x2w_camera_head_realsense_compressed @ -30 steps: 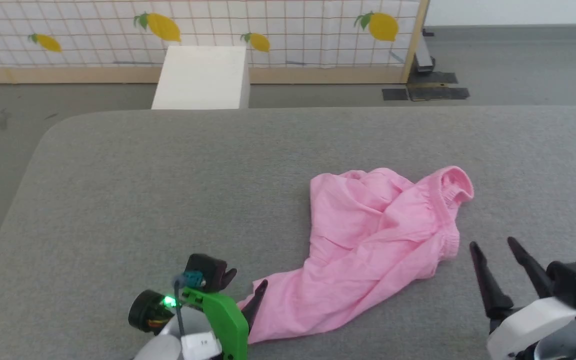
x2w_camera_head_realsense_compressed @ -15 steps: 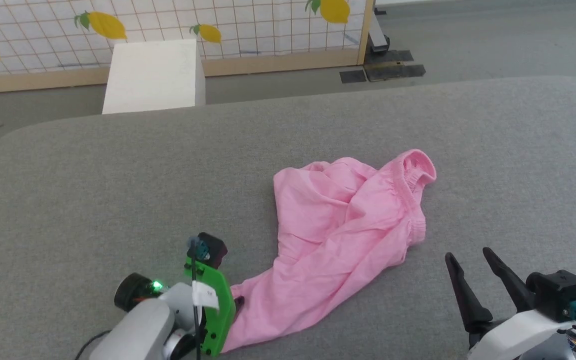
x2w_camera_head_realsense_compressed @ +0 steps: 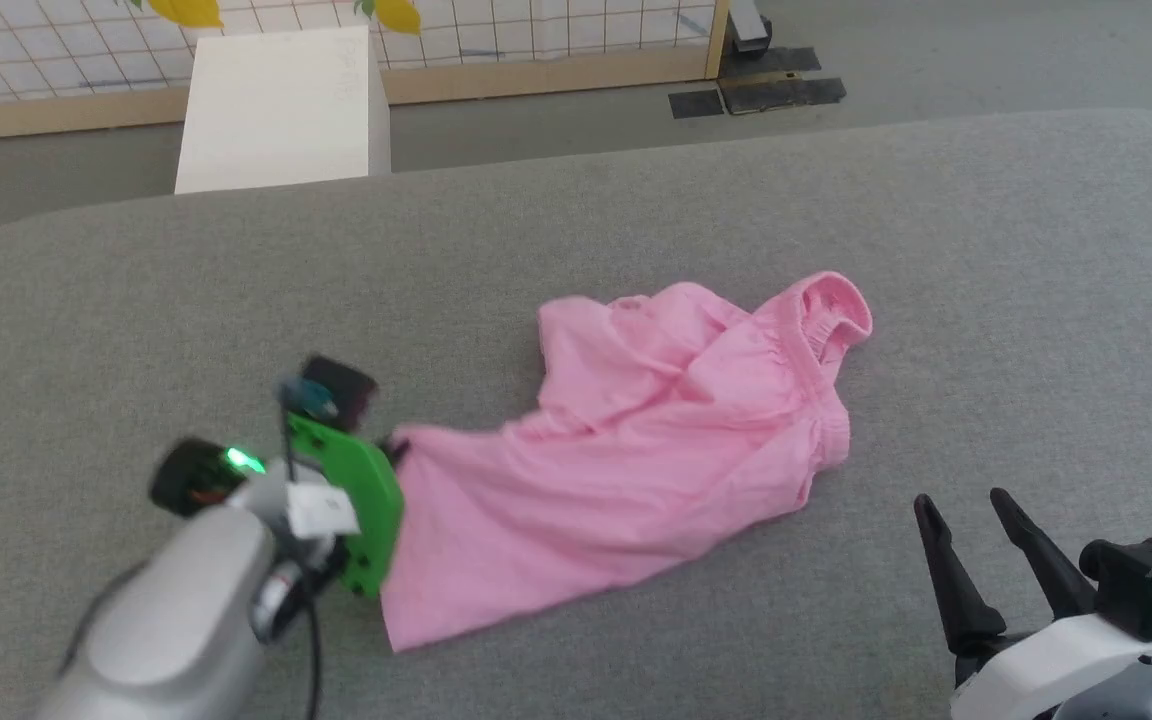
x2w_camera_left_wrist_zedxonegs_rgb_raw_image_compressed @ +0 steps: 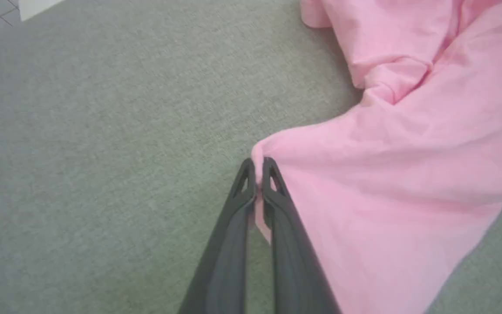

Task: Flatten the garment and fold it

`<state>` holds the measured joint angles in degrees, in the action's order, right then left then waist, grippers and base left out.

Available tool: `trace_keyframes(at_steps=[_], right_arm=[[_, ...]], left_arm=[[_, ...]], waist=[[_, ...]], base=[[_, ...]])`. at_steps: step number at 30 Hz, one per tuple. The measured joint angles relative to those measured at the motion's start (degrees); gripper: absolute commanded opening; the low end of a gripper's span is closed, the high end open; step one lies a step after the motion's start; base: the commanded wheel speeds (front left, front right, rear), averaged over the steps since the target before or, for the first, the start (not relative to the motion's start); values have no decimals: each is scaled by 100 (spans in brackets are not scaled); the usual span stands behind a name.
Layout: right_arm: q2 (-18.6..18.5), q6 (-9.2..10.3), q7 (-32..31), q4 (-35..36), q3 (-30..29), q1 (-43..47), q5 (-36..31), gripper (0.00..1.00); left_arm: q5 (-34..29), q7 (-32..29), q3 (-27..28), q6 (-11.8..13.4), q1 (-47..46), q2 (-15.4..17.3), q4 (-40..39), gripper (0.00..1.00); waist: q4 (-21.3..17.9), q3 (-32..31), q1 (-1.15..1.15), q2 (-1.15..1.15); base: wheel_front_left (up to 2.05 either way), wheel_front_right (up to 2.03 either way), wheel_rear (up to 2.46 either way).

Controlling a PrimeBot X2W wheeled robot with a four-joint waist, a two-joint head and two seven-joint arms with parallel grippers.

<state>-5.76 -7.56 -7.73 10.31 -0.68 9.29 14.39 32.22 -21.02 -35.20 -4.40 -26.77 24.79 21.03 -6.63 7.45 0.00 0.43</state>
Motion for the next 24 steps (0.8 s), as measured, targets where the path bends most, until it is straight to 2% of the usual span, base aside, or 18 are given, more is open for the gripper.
trace_keyframes(at_steps=[7,13,14,15,16,20,24], right_arm=[[21,0,-19,-23,97,-215,13,100],[19,0,-5,-180,225,-432,31,100],[19,0,4,-218,238,-449,34,100],[21,0,18,-248,248,-461,40,100],[21,0,20,-271,248,-461,42,100],[21,0,68,-365,247,-461,60,100],[11,0,69,-380,224,-461,75,100]], left_arm=[[233,60,530,42,-634,296,305,0],[370,307,635,-94,-984,258,1068,0],[427,420,653,-110,-1006,214,1179,33],[493,513,669,-113,-1018,169,1277,96],[523,620,688,-116,-1022,129,1340,100],[579,1349,883,-71,-1011,-16,1443,100],[538,2271,1095,234,-774,-74,1221,100]], waist=[[-30,228,0,0],[-146,458,0,0],[-163,488,0,0],[-178,511,0,0],[-185,524,0,0],[-141,499,0,0],[-39,394,0,0]], base=[[0,0,0],[0,0,0],[0,0,0],[0,0,0],[0,0,0],[0,0,0],[0,0,0]])
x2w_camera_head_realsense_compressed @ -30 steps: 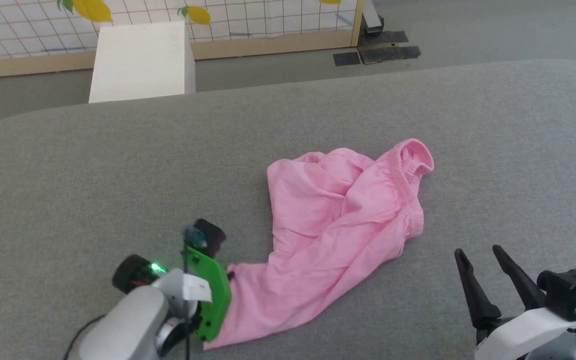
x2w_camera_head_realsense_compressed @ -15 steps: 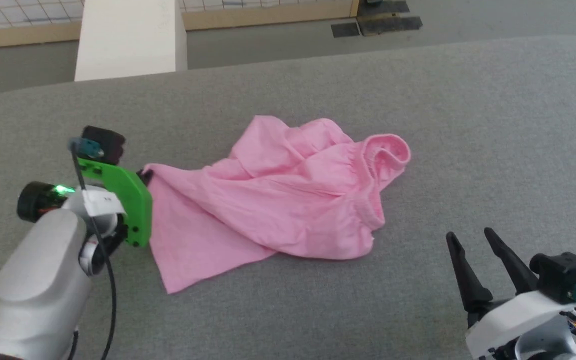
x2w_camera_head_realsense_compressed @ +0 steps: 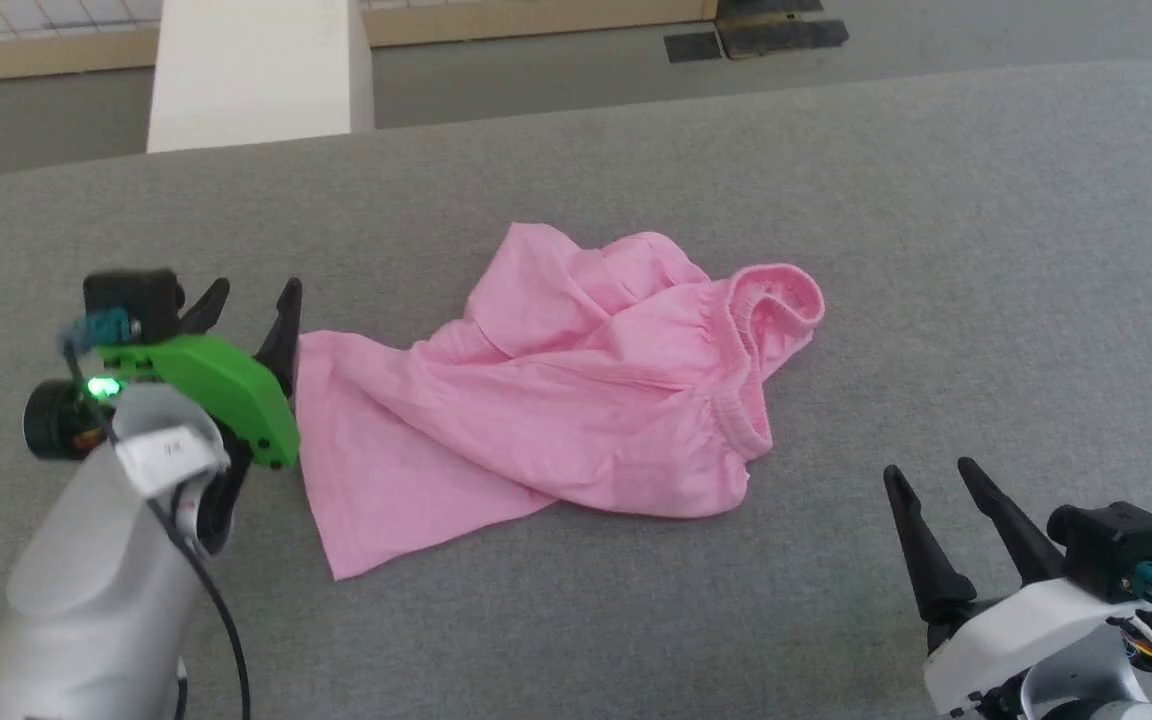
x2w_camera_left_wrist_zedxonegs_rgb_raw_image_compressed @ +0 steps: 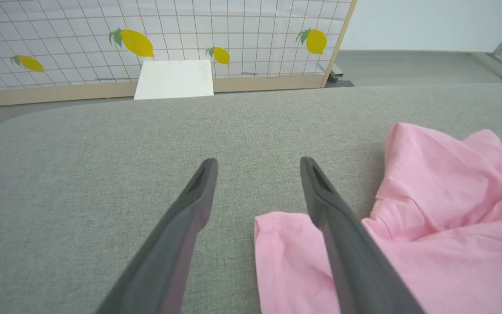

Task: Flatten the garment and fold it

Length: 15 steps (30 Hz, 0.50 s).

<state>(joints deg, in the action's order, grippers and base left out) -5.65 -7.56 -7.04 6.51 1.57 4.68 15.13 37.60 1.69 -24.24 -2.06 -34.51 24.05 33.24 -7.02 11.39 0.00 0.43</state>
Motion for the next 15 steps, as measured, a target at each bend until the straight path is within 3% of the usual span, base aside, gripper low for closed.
trace_keyframes(at_steps=[3,7,10,15], right_arm=[[-7,0,-2,5,-46,4,0,100],[-38,0,-38,32,-98,15,-1,100],[-47,0,-87,71,-108,57,-1,100],[-54,0,-158,125,-125,194,-1,100]], left_arm=[[-63,552,102,293,406,-46,-305,100],[-98,835,123,656,1063,-93,-831,100],[-93,787,88,880,1590,-110,-1243,100],[-65,196,-124,1084,2276,-66,-1885,100]], waist=[[87,-99,0,0],[210,-249,0,0],[284,-379,0,0],[402,-580,0,0]], base=[[0,0,0],[0,0,0],[0,0,0],[0,0,0]])
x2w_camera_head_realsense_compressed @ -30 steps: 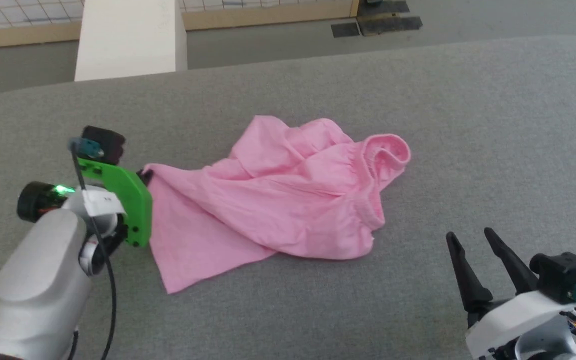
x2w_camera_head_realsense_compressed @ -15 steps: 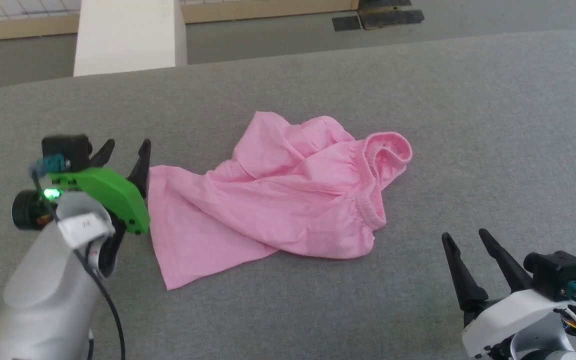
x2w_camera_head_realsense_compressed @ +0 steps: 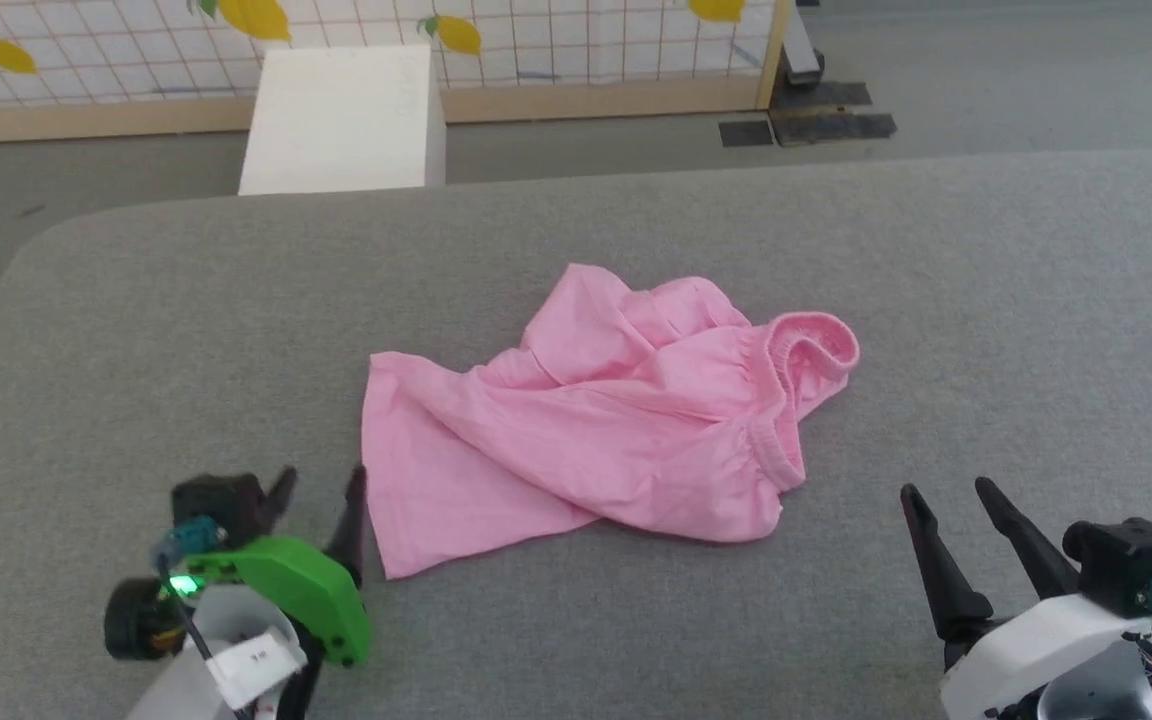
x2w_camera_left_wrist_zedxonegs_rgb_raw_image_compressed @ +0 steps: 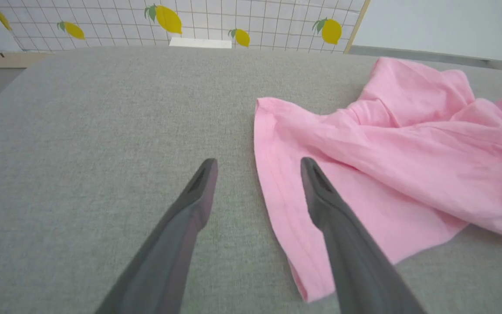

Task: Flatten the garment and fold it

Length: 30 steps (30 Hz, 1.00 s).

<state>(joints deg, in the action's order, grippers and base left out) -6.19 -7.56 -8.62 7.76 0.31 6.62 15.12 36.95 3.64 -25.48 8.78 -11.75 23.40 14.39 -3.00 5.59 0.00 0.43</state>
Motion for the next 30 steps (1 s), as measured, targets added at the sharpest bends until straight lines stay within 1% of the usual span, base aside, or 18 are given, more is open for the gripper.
trace_keyframes(at_steps=[4,7,10,19,20,22,23,24,25,27,30], right_arm=[[-10,0,-49,38,9,58,0,100],[-12,0,-93,54,36,61,0,100],[-12,0,-97,55,84,61,0,100],[-19,0,-99,48,119,60,2,100],[-29,0,-104,40,121,49,3,100],[-43,0,-113,34,109,44,8,100],[-48,0,-125,30,97,43,9,100],[-60,0,-148,26,91,41,12,100],[-71,0,-157,26,81,38,24,100],[-109,0,-247,7,59,37,62,100],[-213,0,-426,-40,65,23,140,100]], left_arm=[[77,-688,-271,-7,215,130,-388,100],[101,-1212,-480,-90,214,245,-474,100],[110,-1578,-628,-177,175,281,-428,100],[187,-2119,-860,-519,-385,238,382,100],[196,-2230,-945,-671,-623,179,670,100],[205,-2464,-1070,-815,-785,155,842,99],[204,-2597,-1135,-890,-851,162,888,57],[210,-2758,-1205,-982,-932,169,924,38],[250,-2925,-1262,-1057,-999,174,940,0],[320,-3163,-1411,-1196,-1089,163,929,0],[382,-3234,-1465,-1233,-1096,133,893,0]], waist=[[74,-99,0,0],[87,-122,0,0],[56,-104,0,0],[-68,120,0,0],[-106,222,0,0],[-134,284,0,0],[-145,305,0,0],[-159,326,0,0],[-174,340,0,0],[-191,356,0,0],[-182,347,0,0]], base=[[0,0,0],[0,0,0],[0,0,0],[0,0,0],[0,0,0],[0,0,0],[0,0,0],[0,0,0],[0,0,0],[0,0,0],[0,0,0]])
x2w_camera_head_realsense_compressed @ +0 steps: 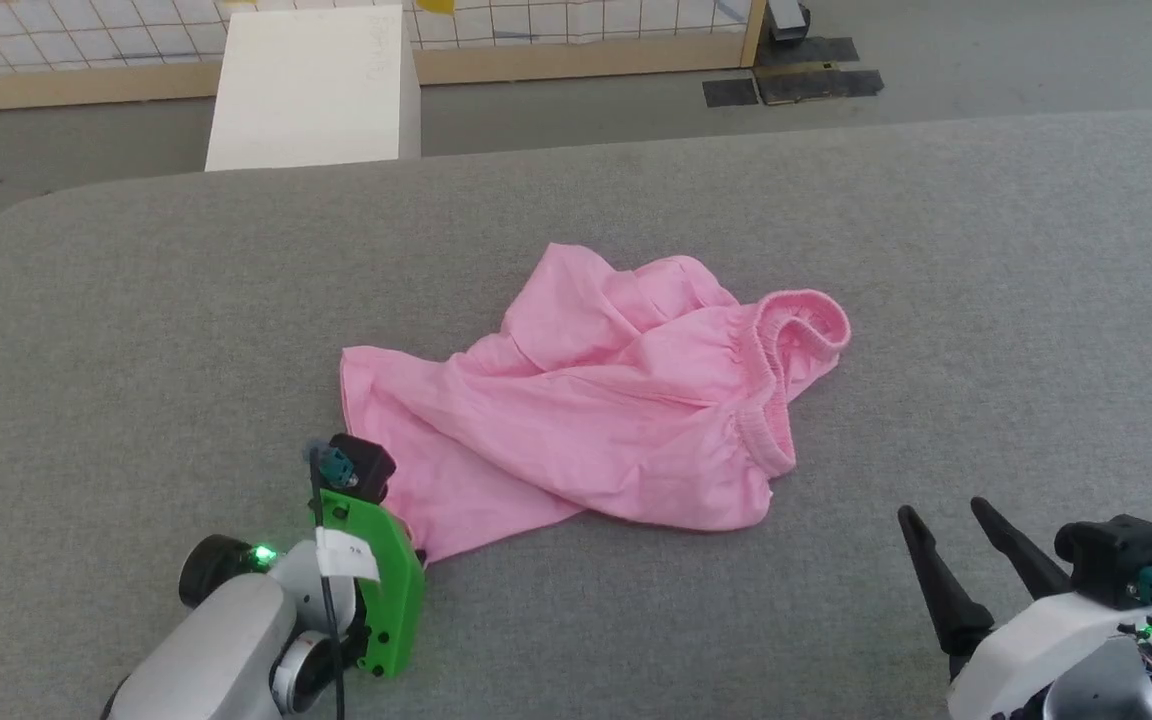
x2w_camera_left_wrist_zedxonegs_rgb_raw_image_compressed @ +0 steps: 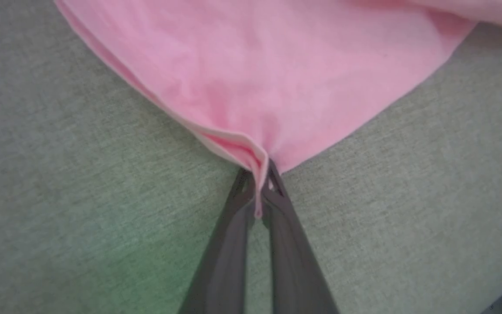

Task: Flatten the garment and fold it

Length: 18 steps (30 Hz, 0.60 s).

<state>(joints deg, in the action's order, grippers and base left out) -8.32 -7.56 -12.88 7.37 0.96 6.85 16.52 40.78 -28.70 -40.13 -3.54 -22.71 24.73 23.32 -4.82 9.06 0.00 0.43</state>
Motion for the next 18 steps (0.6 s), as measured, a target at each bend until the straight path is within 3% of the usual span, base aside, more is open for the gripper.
trace_keyframes(at_steps=[8,18], right_arm=[[-566,0,-1025,-370,297,-464,662,100],[-946,0,-2024,-1168,1133,-1660,1261,100]], left_arm=[[-60,981,271,466,396,-110,-477,0],[-263,1162,364,771,572,77,-1555,0]], waist=[[176,-71,0,0],[527,-103,0,0]], base=[[0,0,0],[0,0,0]])
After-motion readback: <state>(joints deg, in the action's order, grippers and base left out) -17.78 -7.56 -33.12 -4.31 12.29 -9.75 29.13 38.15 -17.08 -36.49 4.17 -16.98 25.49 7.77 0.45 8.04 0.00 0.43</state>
